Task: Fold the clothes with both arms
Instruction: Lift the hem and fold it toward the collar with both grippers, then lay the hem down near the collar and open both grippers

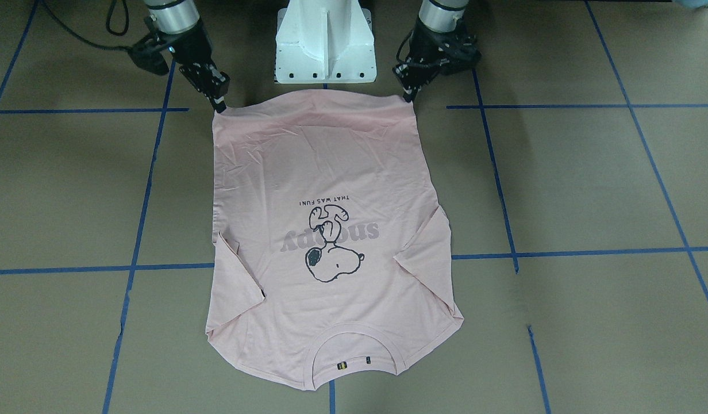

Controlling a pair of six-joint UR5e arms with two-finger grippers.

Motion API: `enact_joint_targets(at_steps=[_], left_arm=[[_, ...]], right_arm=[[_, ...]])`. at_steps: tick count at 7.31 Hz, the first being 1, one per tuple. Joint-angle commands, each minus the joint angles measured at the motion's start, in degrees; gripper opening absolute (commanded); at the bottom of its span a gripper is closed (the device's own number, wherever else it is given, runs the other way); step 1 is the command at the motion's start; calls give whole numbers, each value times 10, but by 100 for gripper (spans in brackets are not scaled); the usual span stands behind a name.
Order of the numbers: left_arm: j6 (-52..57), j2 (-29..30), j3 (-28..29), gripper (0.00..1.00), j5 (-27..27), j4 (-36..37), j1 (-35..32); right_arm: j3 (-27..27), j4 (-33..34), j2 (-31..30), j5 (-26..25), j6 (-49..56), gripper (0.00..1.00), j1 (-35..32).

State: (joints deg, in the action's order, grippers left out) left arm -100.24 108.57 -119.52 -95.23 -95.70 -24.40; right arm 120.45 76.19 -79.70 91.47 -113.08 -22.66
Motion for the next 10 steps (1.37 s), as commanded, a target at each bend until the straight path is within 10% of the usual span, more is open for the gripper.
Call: enact_joint_targets(at_steps=[1, 5, 10], left_arm=[[110, 76, 129, 0, 1, -34, -99], [173, 128, 326, 0, 14, -187, -195], [181, 182, 472, 0, 58, -292, -199]], right_arm=[[-185, -2, 146, 50, 113, 0, -117], [-437, -5, 319, 68, 199, 0, -223], [-570, -9, 387, 70, 257, 0, -238]])
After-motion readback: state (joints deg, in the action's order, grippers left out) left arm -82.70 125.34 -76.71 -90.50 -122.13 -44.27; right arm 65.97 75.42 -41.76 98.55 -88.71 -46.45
